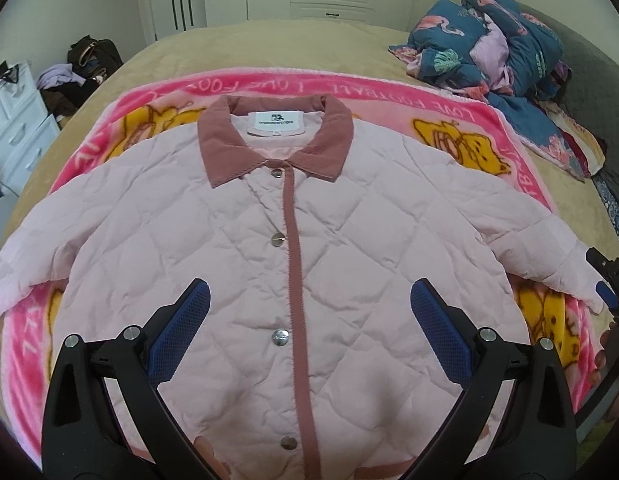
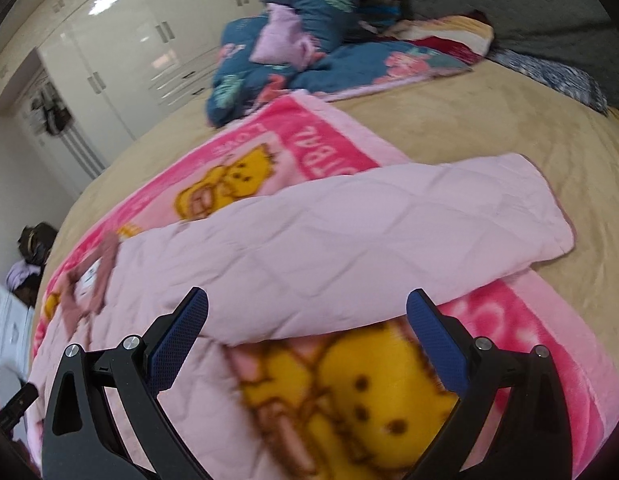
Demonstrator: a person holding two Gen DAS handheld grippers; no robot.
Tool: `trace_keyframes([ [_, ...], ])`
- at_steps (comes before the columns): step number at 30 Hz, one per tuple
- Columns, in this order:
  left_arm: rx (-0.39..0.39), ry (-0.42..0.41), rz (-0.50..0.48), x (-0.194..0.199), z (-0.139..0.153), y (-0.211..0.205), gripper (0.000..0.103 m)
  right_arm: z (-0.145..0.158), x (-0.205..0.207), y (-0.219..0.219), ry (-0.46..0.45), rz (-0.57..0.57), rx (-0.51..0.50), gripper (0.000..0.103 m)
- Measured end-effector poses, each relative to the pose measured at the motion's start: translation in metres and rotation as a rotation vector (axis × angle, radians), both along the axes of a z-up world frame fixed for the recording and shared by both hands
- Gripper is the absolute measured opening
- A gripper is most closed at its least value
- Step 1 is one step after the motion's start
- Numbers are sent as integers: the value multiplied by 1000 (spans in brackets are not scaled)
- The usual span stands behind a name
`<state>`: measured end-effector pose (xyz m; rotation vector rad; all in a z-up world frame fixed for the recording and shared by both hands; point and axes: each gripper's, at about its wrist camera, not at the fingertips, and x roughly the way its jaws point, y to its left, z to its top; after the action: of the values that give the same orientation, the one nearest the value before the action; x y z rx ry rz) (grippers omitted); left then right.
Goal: Fold large clothes
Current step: 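Grasp the jacket sleeve cuff with the right gripper and lift it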
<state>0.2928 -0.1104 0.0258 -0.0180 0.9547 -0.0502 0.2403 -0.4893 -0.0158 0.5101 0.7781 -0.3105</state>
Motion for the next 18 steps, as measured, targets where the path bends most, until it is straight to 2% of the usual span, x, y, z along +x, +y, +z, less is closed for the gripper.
trace_keyframes([
  [5,25,-1,-15,5,-6,-11,94,-22,-3,-35,44,-97,25,99],
  [18,19,11,-3,12,-23,-7,94,-76,-10,-111,117,-319,177,99],
])
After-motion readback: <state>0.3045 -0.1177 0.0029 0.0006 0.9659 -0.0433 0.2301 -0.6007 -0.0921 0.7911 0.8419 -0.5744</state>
